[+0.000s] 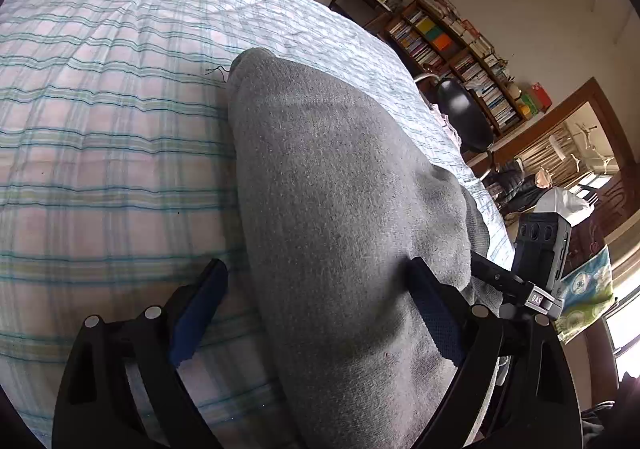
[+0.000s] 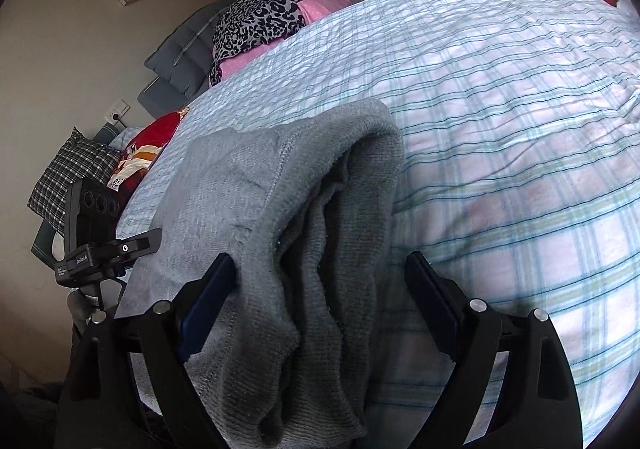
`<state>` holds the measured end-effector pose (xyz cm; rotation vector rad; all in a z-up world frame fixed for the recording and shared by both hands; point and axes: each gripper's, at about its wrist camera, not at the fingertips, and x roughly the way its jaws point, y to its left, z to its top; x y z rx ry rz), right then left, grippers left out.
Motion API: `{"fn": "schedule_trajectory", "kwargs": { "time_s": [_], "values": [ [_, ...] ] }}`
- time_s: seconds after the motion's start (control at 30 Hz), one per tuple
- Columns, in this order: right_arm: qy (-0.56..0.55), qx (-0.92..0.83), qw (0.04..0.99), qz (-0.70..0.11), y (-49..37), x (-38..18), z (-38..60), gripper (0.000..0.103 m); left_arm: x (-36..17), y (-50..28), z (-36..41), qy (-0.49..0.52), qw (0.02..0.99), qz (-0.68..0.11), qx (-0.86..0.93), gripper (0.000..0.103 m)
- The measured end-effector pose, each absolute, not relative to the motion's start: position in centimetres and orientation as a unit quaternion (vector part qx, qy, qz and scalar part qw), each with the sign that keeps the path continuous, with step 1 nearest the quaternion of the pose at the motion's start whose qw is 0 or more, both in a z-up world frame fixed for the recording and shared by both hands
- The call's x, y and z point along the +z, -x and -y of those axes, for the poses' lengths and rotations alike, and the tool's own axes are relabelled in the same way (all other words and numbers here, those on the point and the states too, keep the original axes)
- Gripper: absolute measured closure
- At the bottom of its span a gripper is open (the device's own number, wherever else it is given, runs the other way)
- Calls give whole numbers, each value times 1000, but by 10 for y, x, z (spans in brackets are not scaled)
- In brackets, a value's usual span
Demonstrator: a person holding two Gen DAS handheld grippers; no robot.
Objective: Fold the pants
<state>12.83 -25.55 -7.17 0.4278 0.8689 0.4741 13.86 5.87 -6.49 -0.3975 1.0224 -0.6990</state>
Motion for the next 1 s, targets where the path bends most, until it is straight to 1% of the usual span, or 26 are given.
{"fn": "schedule_trajectory", "kwargs": {
  "time_s": [0.07, 0.13, 0.2, 0.3, 0.37, 0.4, 0.43, 0.47, 0.5, 0.53, 0.57, 0.6, 0.67, 0.77, 0.8, 0.87, 1.0],
  "values": [
    [-206, 238, 852, -420, -131, -73, 250, 23, -66, -135, -57, 183, 794, -477, -331, 13],
    [-199, 239, 852, -420, -132, -73, 245, 24, -65, -134, -56, 177, 791, -477, -338, 14],
    [-202, 244, 850, -421, -132, -73, 244, 28, -61, -133, -52, 173, 787, -479, -349, 15],
    [-205, 251, 847, -421, -135, -74, 245, 28, -59, -130, -44, 162, 782, -480, -363, 16],
    [-187, 252, 852, -419, -136, -75, 242, 28, -59, -130, -40, 156, 783, -482, -361, 17],
    [-180, 253, 854, -417, -137, -76, 240, 28, -59, -131, -39, 156, 783, -483, -360, 21],
    [-180, 253, 854, -417, -138, -76, 239, 28, -59, -132, -37, 156, 782, -484, -361, 27],
    [-178, 256, 855, -415, -137, -76, 239, 35, -58, -131, -37, 156, 782, -483, -363, 33],
    [-179, 264, 854, -411, -135, -75, 238, 42, -56, -131, -36, 155, 782, -481, -364, 36],
    [-181, 265, 855, -408, -133, -74, 239, 45, -55, -129, -36, 153, 783, -479, -366, 42],
    [-186, 267, 855, -404, -131, -74, 241, 52, -53, -129, -35, 152, 785, -475, -367, 47],
    [-192, 269, 855, -400, -130, -73, 242, 57, -52, -128, -36, 152, 786, -472, -369, 50],
    [-205, 274, 854, -391, -128, -70, 246, 61, -47, -127, -37, 153, 790, -466, -369, 59],
    [-213, 277, 859, -375, -124, -61, 247, 64, -36, -127, -34, 148, 797, -456, -368, 66],
    [-215, 279, 860, -369, -123, -58, 250, 64, -32, -127, -32, 145, 799, -452, -368, 67],
    [-217, 283, 863, -357, -121, -51, 253, 65, -22, -128, -29, 140, 806, -441, -370, 73],
    [-217, 275, 876, -333, -120, -35, 266, 65, -5, -137, -15, 130, 810, -428, -378, 74]
  ]
}}
